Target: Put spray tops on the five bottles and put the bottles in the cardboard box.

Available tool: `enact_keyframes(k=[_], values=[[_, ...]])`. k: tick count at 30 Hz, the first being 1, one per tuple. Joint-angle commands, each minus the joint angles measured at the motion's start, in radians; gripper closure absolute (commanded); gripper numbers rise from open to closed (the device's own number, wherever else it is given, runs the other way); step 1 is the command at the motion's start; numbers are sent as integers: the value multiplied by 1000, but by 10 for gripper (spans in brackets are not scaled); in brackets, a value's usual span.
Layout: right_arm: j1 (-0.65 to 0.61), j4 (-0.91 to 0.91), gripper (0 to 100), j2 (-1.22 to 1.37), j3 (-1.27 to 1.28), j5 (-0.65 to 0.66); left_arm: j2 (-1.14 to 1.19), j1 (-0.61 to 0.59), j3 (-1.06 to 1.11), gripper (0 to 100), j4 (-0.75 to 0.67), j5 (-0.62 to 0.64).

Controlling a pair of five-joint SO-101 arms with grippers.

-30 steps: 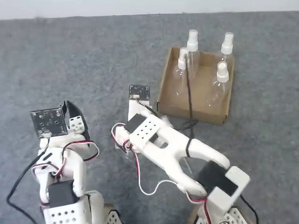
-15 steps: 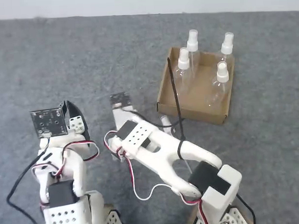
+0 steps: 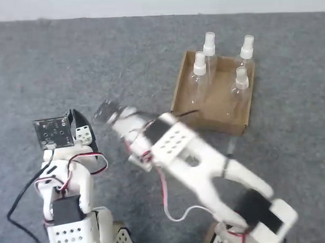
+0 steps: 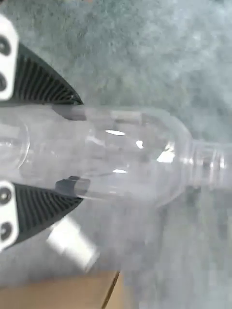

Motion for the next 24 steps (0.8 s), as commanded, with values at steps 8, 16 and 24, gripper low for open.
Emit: enact_keyframes(k=[8,16,24], values=[[367,410,993,-291,-195,233,9,106,-48,987,-2,-6],[780,541,993,-384,-224,434,454,261,-254,892,26,-54],[1170,481,993,-435,-78,712,910,509,-509,869,112,-48]])
